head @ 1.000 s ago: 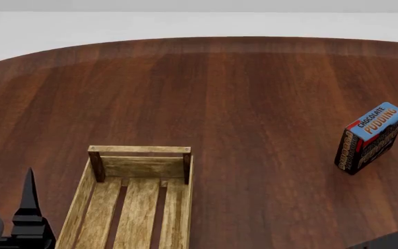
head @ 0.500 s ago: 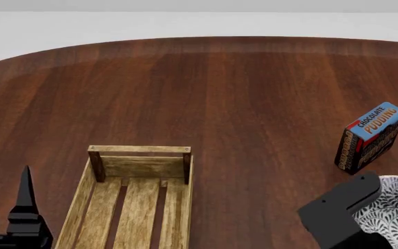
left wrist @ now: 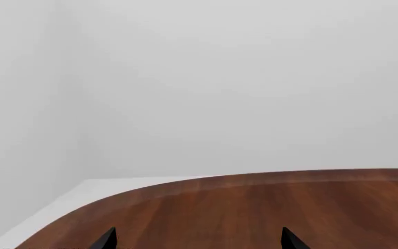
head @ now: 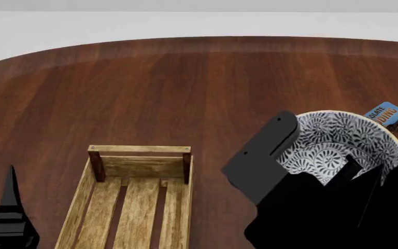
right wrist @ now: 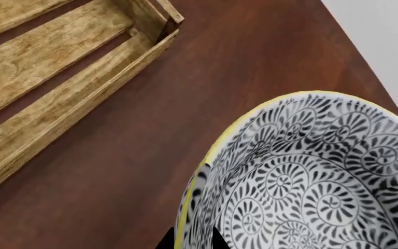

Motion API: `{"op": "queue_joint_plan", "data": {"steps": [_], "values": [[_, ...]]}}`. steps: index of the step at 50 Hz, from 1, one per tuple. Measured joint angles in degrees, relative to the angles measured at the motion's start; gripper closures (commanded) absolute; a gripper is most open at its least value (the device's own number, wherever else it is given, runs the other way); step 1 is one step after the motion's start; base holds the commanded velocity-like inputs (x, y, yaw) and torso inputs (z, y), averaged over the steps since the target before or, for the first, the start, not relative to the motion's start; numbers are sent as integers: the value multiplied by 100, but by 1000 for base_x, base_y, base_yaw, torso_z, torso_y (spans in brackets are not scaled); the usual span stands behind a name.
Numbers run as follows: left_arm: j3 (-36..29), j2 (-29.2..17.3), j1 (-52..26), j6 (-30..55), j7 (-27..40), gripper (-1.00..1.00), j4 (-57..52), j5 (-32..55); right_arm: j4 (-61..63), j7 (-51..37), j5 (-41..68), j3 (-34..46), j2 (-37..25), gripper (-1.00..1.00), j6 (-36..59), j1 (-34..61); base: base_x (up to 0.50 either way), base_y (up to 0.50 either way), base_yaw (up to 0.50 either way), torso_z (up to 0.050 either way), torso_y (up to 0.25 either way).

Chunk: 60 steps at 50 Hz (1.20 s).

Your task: Stack the left bowl on the right bowl and place them in the tray.

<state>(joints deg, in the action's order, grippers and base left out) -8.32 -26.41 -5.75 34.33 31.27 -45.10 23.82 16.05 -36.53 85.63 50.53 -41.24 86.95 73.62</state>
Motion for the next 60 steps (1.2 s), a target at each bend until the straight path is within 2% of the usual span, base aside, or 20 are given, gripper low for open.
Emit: {"op": "queue_joint_plan", "data": {"steps": [25, 60], "values": [[364, -141, 290, -125, 75, -100, -99, 122, -411, 1912, -1014, 1179, 1141, 100, -759, 1101, 0, 0, 0, 0, 1], [708, -287, 481, -125, 179, -100, -229, 292, -1444, 4060, -2217, 2206, 2267, 100, -2091, 1437, 0, 0, 0, 0, 1]]}}
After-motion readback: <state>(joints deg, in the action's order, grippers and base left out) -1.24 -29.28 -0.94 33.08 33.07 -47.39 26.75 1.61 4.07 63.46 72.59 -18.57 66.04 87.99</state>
